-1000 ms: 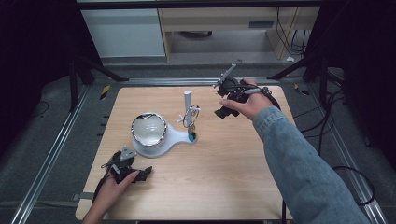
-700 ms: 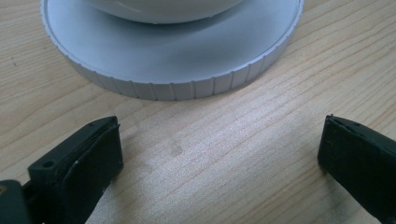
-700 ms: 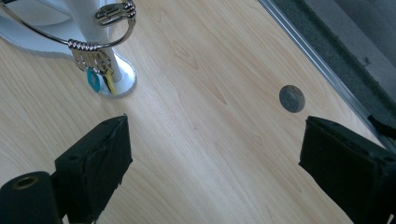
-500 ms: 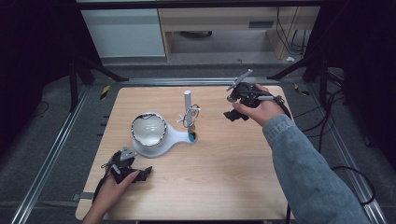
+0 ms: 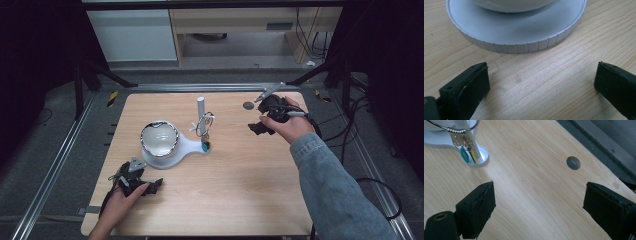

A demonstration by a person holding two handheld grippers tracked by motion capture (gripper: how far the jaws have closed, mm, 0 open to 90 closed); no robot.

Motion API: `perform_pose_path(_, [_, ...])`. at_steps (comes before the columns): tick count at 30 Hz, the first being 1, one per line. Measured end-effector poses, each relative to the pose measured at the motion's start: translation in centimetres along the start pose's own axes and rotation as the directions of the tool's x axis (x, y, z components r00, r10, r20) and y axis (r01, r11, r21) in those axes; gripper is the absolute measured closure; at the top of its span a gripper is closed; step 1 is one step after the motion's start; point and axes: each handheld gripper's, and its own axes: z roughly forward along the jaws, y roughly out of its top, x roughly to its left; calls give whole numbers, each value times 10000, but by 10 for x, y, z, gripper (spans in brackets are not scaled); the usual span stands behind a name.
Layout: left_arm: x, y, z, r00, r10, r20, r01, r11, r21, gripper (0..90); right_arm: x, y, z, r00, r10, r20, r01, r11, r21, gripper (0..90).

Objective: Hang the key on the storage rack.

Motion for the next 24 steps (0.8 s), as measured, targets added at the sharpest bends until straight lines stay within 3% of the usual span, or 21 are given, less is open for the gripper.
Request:
perform_pose_path(7, [0, 0, 0, 10000, 26, 1, -26, 10000, 12, 0, 0, -14, 3, 9995, 303, -8, -303, 9995, -120, 131])
perform_pose_path(19, [0, 0, 0, 10000, 9, -1, -9, 10000, -9, 0, 9, -49, 22, 9983, 525, -255, -519, 9984, 219, 133])
perform_pose_path(24, [0, 0, 0, 10000, 12, -4, -12, 10000, 9, 0, 11, -64, 31, 9959, 820, -385, -810, 9963, 271, 137])
